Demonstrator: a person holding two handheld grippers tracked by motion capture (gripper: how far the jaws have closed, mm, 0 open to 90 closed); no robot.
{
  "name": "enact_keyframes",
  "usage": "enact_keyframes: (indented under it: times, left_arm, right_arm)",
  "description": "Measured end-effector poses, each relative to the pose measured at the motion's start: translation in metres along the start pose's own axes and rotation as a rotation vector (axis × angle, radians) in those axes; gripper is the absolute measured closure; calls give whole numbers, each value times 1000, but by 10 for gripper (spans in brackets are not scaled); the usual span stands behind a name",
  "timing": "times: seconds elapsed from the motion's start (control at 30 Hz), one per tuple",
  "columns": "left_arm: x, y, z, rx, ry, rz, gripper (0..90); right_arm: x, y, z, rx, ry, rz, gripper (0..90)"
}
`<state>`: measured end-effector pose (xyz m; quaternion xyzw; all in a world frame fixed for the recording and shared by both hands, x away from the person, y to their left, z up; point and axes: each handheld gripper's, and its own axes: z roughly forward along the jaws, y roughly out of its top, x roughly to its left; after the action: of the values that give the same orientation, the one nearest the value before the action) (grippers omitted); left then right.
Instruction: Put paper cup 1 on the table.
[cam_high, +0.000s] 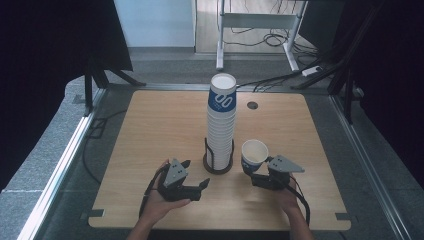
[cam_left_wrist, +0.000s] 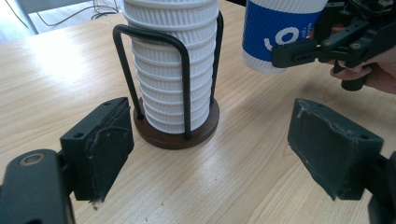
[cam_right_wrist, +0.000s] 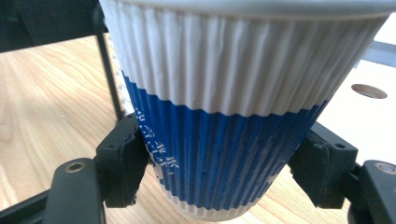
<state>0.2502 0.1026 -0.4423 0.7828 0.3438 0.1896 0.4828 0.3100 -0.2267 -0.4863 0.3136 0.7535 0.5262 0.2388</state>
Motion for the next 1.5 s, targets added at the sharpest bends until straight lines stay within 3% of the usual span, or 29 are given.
enact_keyframes:
  times: [0.4,0.7,1.5]
  left_arm:
    - [0,-2,3,17,-1,8,145]
    - [1,-4,4,23,1,7,145]
    - [-2,-6,8,42,-8,22,146]
  right_arm:
    - [-19,-11,10,93,-75,18,268]
    - [-34,-22,17,178,-120,59,268]
    - [-35,-23,23,266,-151,28,260]
